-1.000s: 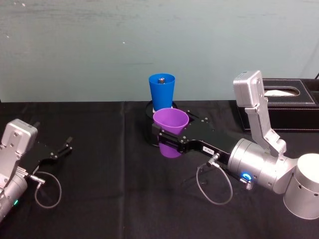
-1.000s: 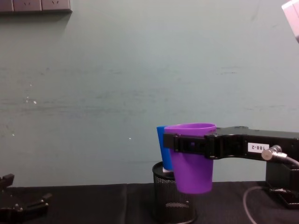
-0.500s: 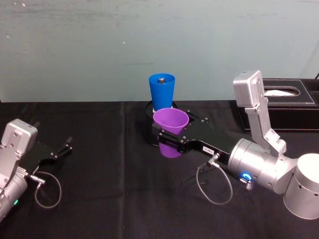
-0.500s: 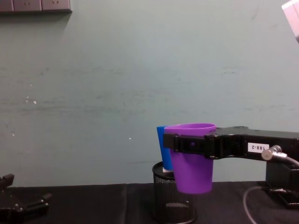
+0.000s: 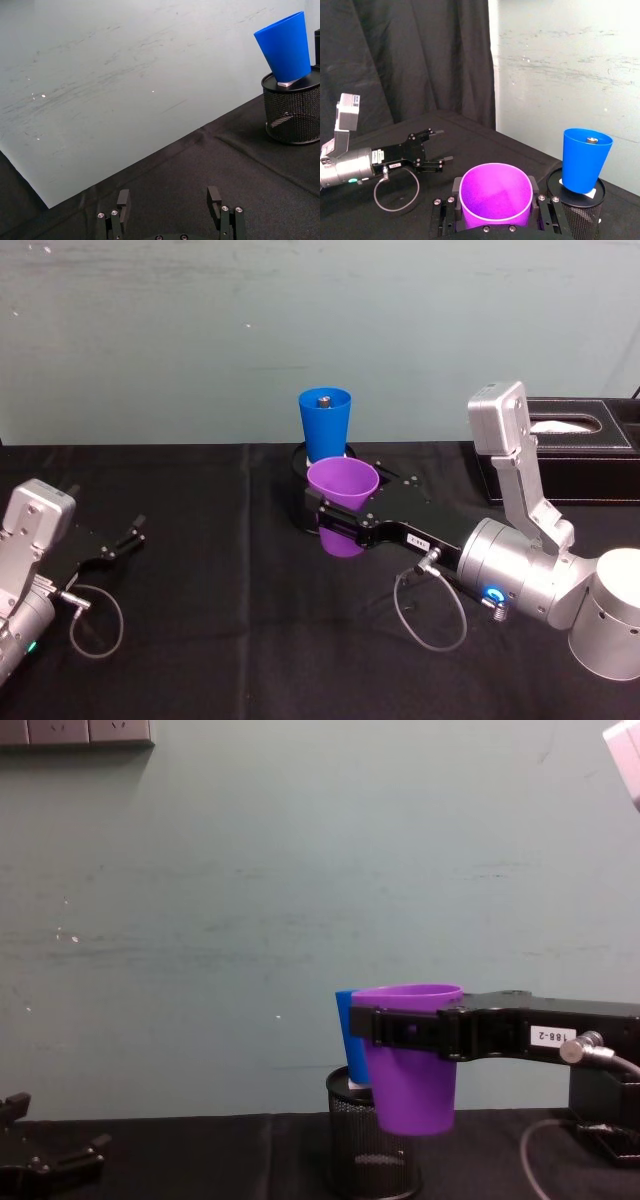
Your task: Pick up one cup with a gripper and tap it against the other cup.
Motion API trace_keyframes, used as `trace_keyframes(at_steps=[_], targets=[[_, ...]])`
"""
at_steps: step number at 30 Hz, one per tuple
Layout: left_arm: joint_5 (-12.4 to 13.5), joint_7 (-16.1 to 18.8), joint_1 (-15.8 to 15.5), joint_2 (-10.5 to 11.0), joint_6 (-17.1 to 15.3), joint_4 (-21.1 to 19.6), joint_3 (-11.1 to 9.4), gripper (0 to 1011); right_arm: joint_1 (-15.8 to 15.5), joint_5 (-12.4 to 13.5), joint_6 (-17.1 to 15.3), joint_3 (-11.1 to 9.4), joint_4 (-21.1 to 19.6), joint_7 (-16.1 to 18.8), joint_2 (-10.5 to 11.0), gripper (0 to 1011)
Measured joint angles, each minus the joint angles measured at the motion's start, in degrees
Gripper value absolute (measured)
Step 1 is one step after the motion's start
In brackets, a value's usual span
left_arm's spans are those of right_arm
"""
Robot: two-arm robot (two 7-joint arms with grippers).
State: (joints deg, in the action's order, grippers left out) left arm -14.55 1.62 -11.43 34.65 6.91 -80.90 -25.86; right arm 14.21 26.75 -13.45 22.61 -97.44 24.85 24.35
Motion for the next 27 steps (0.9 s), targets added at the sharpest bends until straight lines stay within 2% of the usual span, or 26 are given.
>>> trace_keyframes(at_steps=[27], targets=[[0.0,0.0,0.0,0.0,0.0,0.0,0.0,1000,0.0,0.0,0.0,0.0,0.0,0.0,0.0,736]])
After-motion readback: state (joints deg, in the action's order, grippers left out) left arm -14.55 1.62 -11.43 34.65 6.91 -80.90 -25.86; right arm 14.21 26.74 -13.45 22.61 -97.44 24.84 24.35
